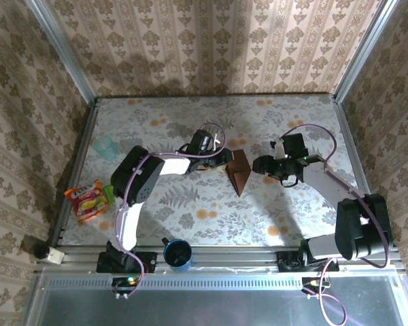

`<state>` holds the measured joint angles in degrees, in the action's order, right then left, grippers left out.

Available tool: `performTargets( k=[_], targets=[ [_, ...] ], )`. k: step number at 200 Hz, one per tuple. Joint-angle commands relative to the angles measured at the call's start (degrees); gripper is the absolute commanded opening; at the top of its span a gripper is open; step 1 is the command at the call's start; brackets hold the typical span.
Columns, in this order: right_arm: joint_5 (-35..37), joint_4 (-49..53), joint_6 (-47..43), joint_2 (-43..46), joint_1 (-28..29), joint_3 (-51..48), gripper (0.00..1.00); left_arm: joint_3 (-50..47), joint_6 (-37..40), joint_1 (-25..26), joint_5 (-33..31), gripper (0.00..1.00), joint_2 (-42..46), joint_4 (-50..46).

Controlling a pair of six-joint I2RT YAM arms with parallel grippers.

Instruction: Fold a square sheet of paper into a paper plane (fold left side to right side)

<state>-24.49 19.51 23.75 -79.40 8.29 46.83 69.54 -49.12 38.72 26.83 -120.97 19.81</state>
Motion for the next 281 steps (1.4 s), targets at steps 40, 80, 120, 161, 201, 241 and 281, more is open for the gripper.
performTargets(
  k=[40, 80, 120, 161, 201, 241, 281],
  targets=[
    [-7.78, -3.88, -0.66, -2.56, -0.38, 2.00, 0.60, -3.13, 2.02, -2.93, 4.73, 0.00, 2.76, 5.33],
    [-14.65, -11.05, 1.07, -4.95, -0.41, 2.12, 0.64, -10.83, 5.05, -8.22, 13.73, 0.00, 10.79, 9.73],
    [-20.44, -20.85, 4.37, -8.95, 0.86, 1.63, 0.79, -17.00, 9.19, -14.07, 22.20, 0.00, 18.51, 9.01],
    [-25.24, -29.83, 7.01, -13.75, 3.69, 2.66, 0.89, -20.78, 8.66, -16.70, 29.05, 0.00, 22.01, 12.57],
    [-27.28, -32.13, 6.94, -18.35, 7.31, 5.68, 0.91, -21.96, 6.29, -16.99, 32.00, 0.00, 22.30, 17.05],
    [-28.01, -33.06, 6.90, -22.42, 10.13, 8.14, 0.91, -22.56, 2.87, -16.96, 33.72, 0.00, 21.61, 22.43],
    [-30.48, -36.67, 8.65, -23.88, 11.33, 8.90, 0.85, -23.17, 2.02, -16.97, 34.29, 0.00, 21.12, 23.72]
  ],
)
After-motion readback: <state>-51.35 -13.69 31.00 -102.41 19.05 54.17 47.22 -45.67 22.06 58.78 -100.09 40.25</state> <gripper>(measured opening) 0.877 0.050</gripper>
